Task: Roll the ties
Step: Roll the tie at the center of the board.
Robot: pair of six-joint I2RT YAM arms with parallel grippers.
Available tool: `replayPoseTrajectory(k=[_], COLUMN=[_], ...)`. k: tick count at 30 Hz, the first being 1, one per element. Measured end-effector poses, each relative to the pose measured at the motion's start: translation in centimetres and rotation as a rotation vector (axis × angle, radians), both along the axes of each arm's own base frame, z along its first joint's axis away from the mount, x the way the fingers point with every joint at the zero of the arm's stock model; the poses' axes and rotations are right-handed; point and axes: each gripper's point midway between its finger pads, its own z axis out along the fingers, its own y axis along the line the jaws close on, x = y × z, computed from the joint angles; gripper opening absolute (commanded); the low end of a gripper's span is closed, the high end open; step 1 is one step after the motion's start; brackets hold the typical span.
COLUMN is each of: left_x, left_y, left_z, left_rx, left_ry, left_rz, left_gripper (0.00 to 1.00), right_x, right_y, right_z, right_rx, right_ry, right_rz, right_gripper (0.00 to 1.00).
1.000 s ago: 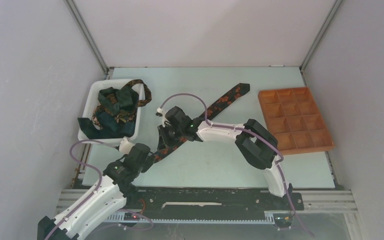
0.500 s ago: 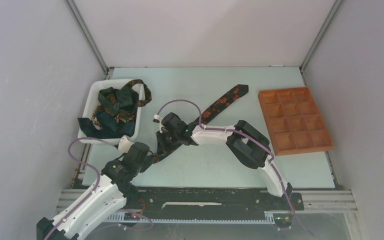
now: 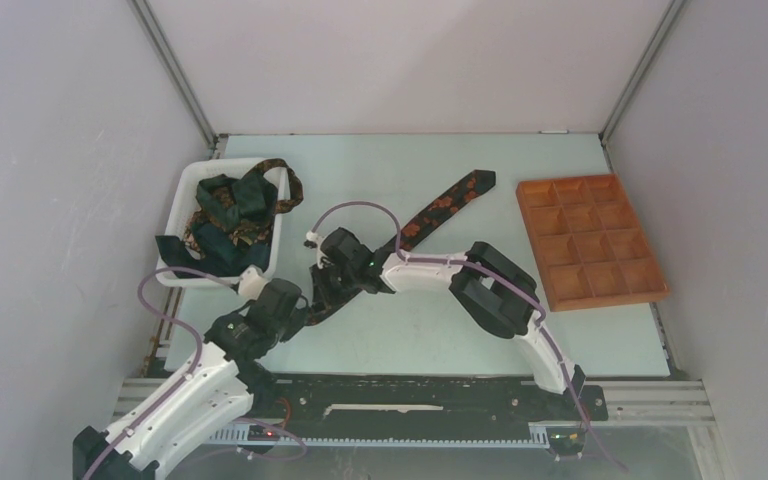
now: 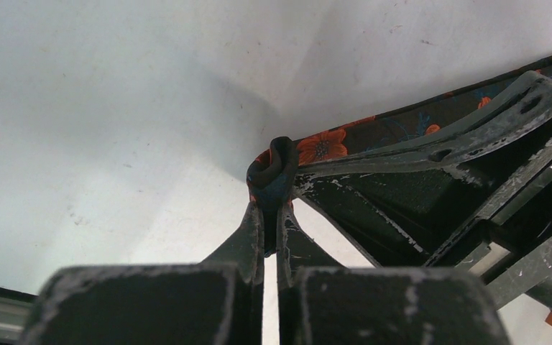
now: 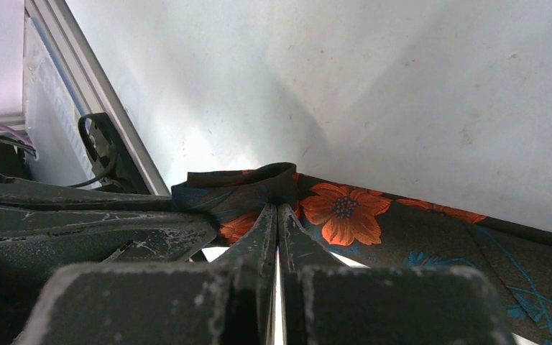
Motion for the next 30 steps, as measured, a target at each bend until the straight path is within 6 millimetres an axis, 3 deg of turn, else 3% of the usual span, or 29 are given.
replayPoseTrajectory(k=[17, 30], left_x=[0.5, 2.2], left_y=[-0.6, -2.2], left_z=[-0.2, -0.3], left_rx=[0.061, 0.088], left_ry=[0.07, 0.11], left_rz=[-0.058, -0.112], left_gripper=[0.0, 0.0], right_x=[-0.7, 0.4], right_y=[0.6, -0.6], right_z=[-0.6, -1.6], right_rx=[0.007, 0.012], right_ry=[0.017, 0.052], right_rz=[0.007, -0.029], right_gripper=[0.0, 0.0])
